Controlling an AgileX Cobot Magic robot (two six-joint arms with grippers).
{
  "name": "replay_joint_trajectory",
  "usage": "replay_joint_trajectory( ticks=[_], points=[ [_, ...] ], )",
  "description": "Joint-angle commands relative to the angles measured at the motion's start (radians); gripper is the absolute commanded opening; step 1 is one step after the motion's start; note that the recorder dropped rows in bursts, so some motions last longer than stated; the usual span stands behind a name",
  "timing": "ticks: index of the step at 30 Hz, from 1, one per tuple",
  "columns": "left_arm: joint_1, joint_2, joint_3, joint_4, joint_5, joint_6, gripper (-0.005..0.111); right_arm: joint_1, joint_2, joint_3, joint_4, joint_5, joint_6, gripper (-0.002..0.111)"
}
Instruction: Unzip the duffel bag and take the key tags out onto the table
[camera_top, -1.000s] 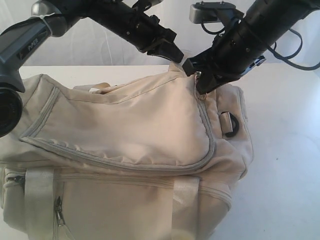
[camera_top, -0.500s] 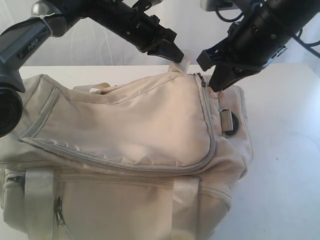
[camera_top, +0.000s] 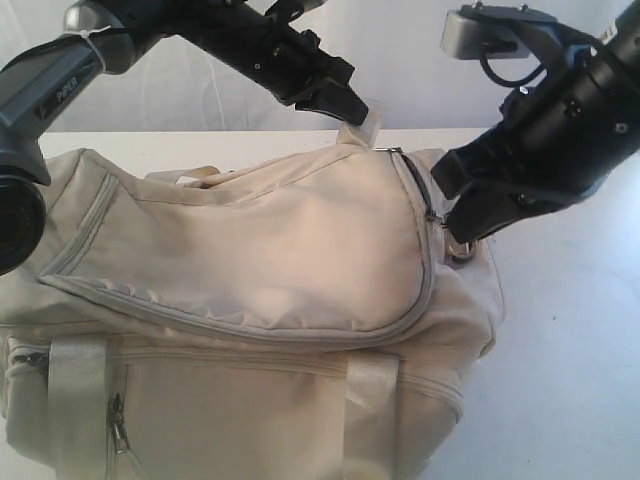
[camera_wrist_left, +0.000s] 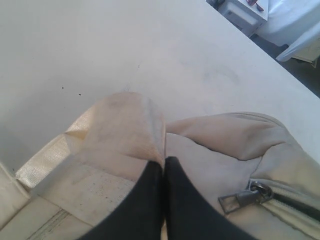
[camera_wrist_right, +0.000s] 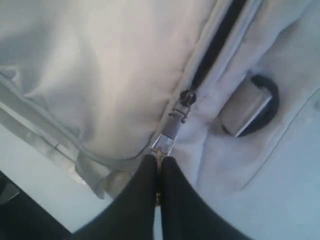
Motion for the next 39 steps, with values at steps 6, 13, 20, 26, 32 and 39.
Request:
replay_joint_trajectory(
  ticks=[6,13,20,26,32,39],
  points=[
    [0.002,-0.02,-0.011,-0.041,-0.004,-0.001,0.0,0.004,-0.127,0.225,0.166,-0.043,-0.021,0.0],
    [0.002,-0.02,-0.011,-0.041,-0.004,-0.001,0.0,0.03,-0.141,0.368,0.362,-0.113,-0.136,0.0],
    [0.002,-0.02,-0.011,-0.041,-0.004,-0.001,0.0,0.143,-0.141,0.419,0.394,-0.192,-0.136,0.0],
    [0.002,-0.02,-0.011,-0.041,-0.004,-0.001,0.0,0.227,-0.114,0.446,0.409,-0.273,-0.136,0.0],
    [0.002,-0.02,-0.011,-0.043,-0.004,-0.001,0.0,0.325,-0.017,0.453,0.492,-0.401,-0.168,0.0],
    [0.002,-0.02,-0.011,-0.043,-0.004,-0.001,0.0,0.426,0.096,0.389,0.625,-0.485,-0.313,0.0]
  ],
)
